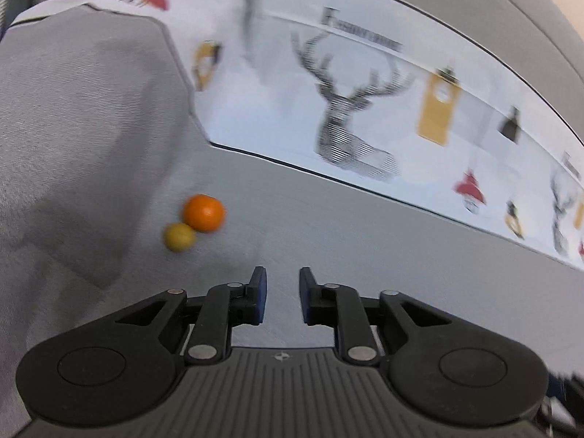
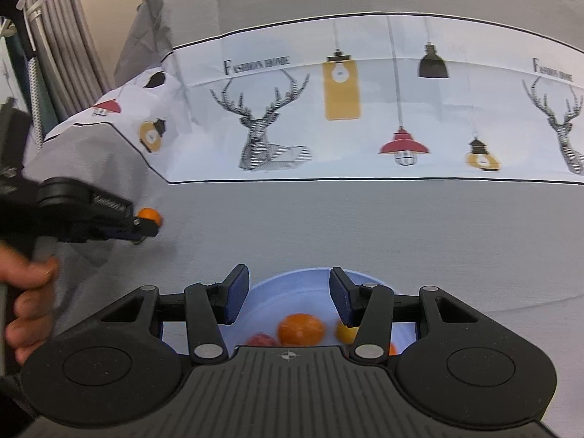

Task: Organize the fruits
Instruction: 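Move both open tools back toward the fruit pile, then grasp a tangerine with the left tool while the right tool approaches a yellow fruit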

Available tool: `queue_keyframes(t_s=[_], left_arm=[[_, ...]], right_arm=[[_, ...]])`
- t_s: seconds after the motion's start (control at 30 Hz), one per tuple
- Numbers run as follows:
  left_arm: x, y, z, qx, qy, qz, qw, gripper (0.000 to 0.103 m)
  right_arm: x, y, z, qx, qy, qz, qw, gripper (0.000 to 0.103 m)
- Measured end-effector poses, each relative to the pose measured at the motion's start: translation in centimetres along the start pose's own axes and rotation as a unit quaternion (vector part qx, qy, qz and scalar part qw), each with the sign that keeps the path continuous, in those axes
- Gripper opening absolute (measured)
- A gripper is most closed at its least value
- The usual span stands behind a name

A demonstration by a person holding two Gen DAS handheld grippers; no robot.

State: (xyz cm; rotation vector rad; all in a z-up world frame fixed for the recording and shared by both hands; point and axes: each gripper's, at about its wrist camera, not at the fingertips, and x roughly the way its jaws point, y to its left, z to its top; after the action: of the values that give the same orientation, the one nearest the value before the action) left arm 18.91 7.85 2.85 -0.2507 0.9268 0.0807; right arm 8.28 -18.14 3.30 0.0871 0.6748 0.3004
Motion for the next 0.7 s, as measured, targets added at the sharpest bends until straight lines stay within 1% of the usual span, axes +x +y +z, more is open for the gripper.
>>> queue_keyframes(t_s=[0.07,0.1,0.13,0.17,0.23,0.27,0.37,0.5,0.6,0.63,0.7], left_arm=[[0.5,0.9,0.8,-0.016,-0.008,0.015,0.9997,0.046],[0.8,1.3,1.2,-0.026,-0.013,0.022,0.9993,0.051],[1.0,1.7,1.6,-0.037,-0.017,0.028,0.9988,0.064],[1.3,2.4,2.1,-0.052,-0.022,0.033,0.9979,0.074],[2.0,3.6,2.9,-0.085,-0.025,0.034,0.9955,0.080],[2.5,4.3,3.3,-0.101,-0.023,0.035,0.9940,0.081],[4.3,5.8,4.2,-0.134,-0.008,0.035,0.9904,0.081],[6.1,6.6,4.7,-0.148,0.000,0.037,0.9883,0.081],[7.3,5.9,4.7,-0.131,0.007,0.050,0.9901,0.081],[7.7,5.5,4.6,-0.118,0.015,0.063,0.9909,0.080],[8.3,4.7,4.3,-0.090,0.023,0.094,0.9912,0.073]], right_arm=[[0.3,0.5,0.1,0.001,0.003,0.009,1.000,0.051],[0.5,0.8,0.1,0.002,0.004,0.014,1.000,0.051],[0.7,1.1,0.1,0.002,0.007,0.019,1.000,0.051],[0.9,1.4,0.1,0.002,0.010,0.023,1.000,0.051],[1.2,1.9,0.1,0.002,0.013,0.032,0.999,0.051],[1.3,2.1,0.1,0.003,0.014,0.036,0.999,0.051],[1.7,2.4,0.3,0.010,0.017,0.047,0.999,0.051],[2.2,2.5,0.5,0.021,0.020,0.057,0.998,0.051],[2.9,2.7,0.6,0.023,0.024,0.060,0.998,0.051],[3.1,2.8,0.7,0.022,0.027,0.062,0.997,0.051],[3.6,3.0,0.7,0.014,0.031,0.064,0.997,0.051]])
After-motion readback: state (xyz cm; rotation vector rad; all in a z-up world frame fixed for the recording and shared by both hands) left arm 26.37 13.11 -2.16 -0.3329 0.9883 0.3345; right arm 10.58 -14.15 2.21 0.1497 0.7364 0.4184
